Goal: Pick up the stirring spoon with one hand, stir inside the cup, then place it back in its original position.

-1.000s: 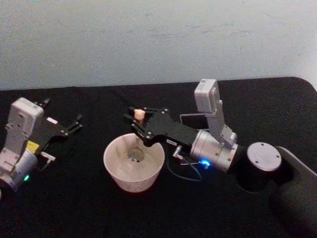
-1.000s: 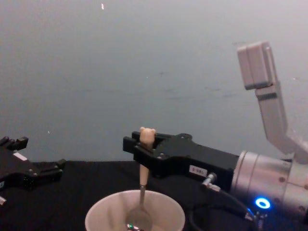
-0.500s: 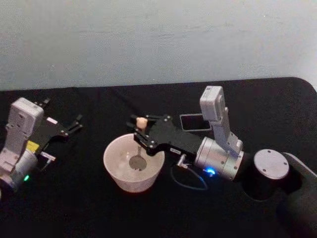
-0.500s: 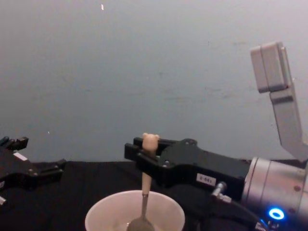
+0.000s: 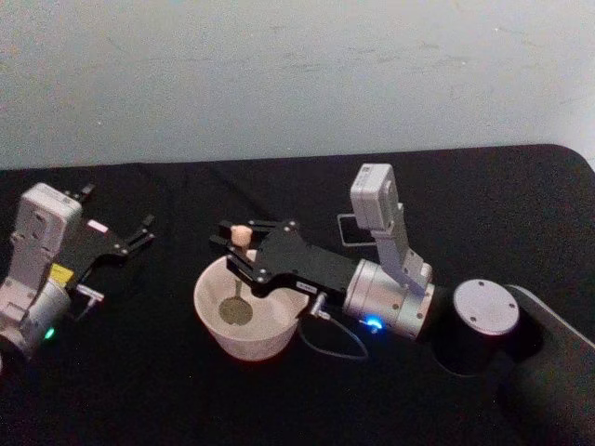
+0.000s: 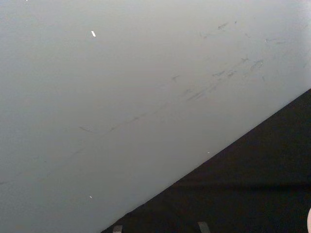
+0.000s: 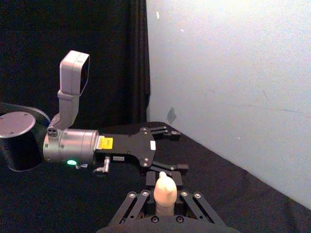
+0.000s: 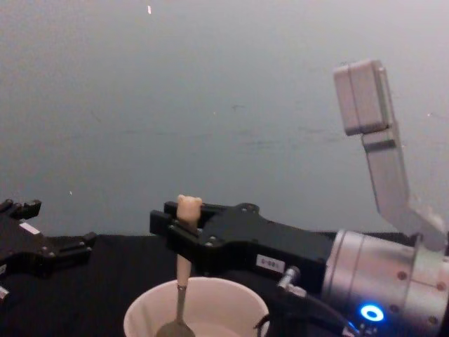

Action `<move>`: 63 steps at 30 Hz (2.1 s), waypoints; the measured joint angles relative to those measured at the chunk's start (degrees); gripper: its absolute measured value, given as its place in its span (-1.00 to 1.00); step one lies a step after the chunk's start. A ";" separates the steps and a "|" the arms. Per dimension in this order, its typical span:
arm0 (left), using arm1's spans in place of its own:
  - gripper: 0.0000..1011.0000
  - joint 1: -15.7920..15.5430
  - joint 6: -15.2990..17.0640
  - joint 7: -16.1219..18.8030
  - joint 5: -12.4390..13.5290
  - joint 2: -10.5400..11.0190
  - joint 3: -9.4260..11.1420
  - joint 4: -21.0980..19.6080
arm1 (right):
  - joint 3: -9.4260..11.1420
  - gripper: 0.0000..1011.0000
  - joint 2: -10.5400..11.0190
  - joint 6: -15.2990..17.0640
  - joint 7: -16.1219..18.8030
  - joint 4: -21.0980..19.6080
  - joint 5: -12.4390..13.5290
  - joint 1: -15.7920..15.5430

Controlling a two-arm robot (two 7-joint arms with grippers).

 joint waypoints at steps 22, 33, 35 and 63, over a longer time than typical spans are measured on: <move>0.98 0.00 0.00 0.00 0.00 0.00 0.00 0.00 | 0.84 -0.62 -3.17 -1.83 -0.80 6.78 -0.67 3.91; 0.98 0.00 0.00 0.00 0.00 0.00 0.00 0.00 | 1.99 -0.62 -1.43 -1.80 -1.15 5.23 -0.89 2.69; 0.98 0.00 0.00 0.00 0.00 0.00 0.00 0.00 | 2.24 -0.62 -0.96 -1.73 -1.31 4.75 -0.94 2.28; 0.98 0.00 0.00 0.00 0.00 0.00 0.00 0.00 | 0.21 -0.62 0.74 -0.17 -0.20 0.06 -1.45 -0.83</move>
